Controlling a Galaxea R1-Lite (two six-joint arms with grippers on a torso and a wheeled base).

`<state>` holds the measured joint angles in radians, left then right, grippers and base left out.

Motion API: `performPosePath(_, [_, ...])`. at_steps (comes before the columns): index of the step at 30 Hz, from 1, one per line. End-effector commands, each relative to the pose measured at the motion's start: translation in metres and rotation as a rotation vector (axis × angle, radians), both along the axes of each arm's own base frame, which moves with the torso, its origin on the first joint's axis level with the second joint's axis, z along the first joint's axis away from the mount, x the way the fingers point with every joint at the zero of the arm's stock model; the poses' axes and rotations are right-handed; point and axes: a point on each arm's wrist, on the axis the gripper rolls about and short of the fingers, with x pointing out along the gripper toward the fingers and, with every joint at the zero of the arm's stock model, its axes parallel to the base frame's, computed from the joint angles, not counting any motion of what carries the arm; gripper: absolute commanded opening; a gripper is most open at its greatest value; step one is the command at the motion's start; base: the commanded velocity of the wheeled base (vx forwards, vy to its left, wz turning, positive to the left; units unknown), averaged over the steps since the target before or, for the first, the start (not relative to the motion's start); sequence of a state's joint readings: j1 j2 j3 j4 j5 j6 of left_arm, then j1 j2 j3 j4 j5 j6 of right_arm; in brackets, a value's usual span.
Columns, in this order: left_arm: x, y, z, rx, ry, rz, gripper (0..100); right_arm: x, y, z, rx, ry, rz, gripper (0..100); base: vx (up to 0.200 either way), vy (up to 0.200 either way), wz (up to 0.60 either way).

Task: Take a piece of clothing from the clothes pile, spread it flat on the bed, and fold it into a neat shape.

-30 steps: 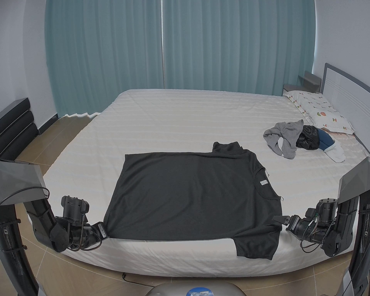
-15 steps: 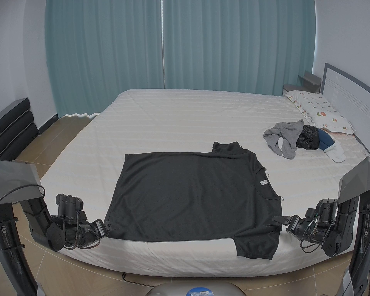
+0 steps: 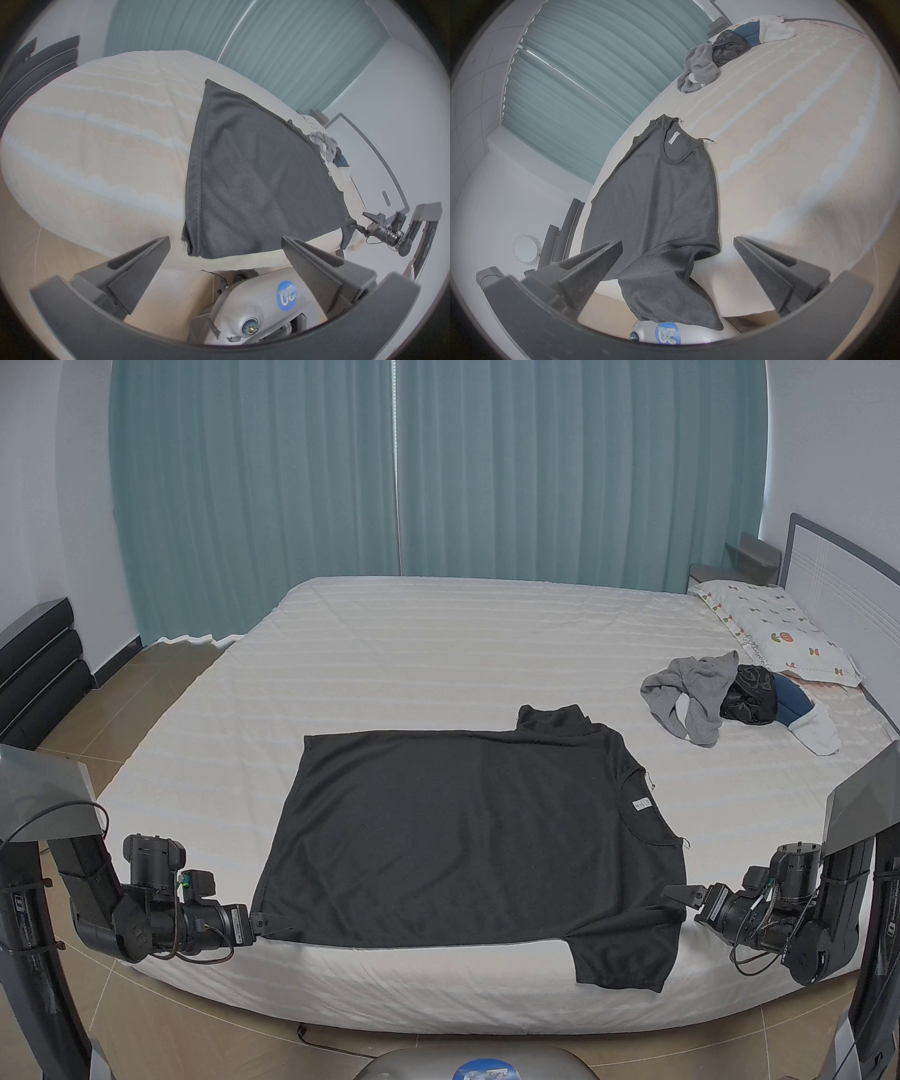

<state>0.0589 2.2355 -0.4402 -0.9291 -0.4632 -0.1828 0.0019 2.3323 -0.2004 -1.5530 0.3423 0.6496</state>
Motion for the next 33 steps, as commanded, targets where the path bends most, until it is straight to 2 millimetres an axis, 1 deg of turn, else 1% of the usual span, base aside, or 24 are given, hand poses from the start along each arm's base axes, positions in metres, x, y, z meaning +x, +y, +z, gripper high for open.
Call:
performPosePath(1, [0.006,-0.003,-0.01,-0.002,0.017,-0.011,100,0.001,0.0,0.001,-0.001,-0.012,0.001,100,0.0,0.0,0.0])
performPosePath(4, [0.014,-0.006,-0.012,-0.003,0.005,-0.021,100,0.0,0.0,0.0,-0.002,-0.011,0.002,100,0.0,0.0,0.0])
performPosePath(10, [0.017,-0.007,-0.01,-0.034,0.01,0.013,100,0.001,0.0,-0.001,-0.003,-0.008,0.003,100,0.0,0.0,0.0])
performPosePath(11, [0.018,-0.007,-0.009,-0.039,0.012,0.018,0,0.001,0.0,-0.001,-0.003,-0.008,0.003,100,0.0,0.0,0.0])
performPosePath(16, [0.013,-0.007,-0.01,-0.034,0.033,0.032,0,0.0,0.0,-0.002,-0.004,-0.004,0.004,100,0.0,0.0,0.0])
performPosePath(20, [0.008,-0.003,-0.011,-0.032,0.046,0.048,0,0.0,0.0,-0.003,-0.009,0.0,0.007,100,0.0,0.0,0.0])
performPosePath(27, [-0.002,-0.002,0.0,-0.031,0.034,0.05,0,-0.001,0.003,-0.009,-0.015,0.022,0.016,100,0.0,0.0,0.0])
performPosePath(33, [-0.002,0.0,0.003,-0.03,0.022,0.061,0,0.001,0.011,-0.01,-0.014,0.019,0.043,100,0.0,0.0,0.0])
